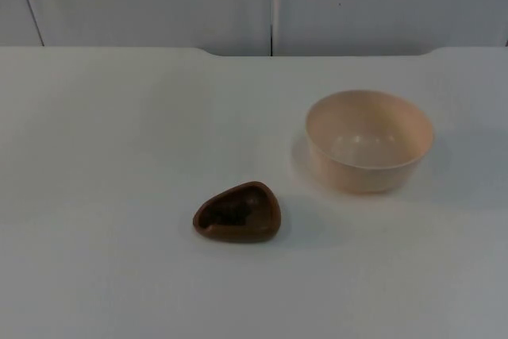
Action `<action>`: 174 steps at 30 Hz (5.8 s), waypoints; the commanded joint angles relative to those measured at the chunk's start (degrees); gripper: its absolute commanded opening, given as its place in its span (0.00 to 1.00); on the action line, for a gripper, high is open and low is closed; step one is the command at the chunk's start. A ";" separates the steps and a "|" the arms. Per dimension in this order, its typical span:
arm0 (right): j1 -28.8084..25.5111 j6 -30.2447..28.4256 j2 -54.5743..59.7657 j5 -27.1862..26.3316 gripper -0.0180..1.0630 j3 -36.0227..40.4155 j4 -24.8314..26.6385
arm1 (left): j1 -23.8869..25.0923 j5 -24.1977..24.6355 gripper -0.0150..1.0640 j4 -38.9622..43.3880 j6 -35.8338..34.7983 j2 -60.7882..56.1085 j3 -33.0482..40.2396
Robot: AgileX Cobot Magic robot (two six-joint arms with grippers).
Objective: Pick up the bowl with the left hand and pour the coffee beans from the cup into the bowl with the right hand.
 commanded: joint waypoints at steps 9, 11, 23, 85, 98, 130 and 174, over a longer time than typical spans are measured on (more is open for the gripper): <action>-0.34 0.32 -0.15 -0.46 0.99 0.11 -0.20 | -0.80 0.26 0.99 0.93 -4.57 8.57 -1.07; -0.34 0.32 -0.15 -0.46 0.99 0.11 -0.20 | -0.80 0.26 0.99 0.93 -5.04 9.66 -1.07; -0.34 0.32 -0.15 -0.46 0.99 0.11 -0.20 | -1.37 -0.13 0.99 3.41 -11.46 19.10 -4.89; -0.34 0.32 -0.15 -0.46 0.99 0.11 -0.20 | -3.45 -17.76 0.84 16.38 -25.20 33.38 -6.09; -0.34 0.32 -0.15 -0.46 0.99 0.11 -0.20 | -3.45 -17.76 0.23 16.53 -25.20 33.38 -6.09; -0.34 0.32 -0.15 -0.46 0.99 0.11 -0.30 | -3.30 -6.90 0.01 18.99 -24.96 20.08 -5.99; -0.34 0.32 -0.15 -0.46 0.99 0.11 -0.30 | 13.72 -24.02 0.01 22.35 -25.17 -20.29 49.62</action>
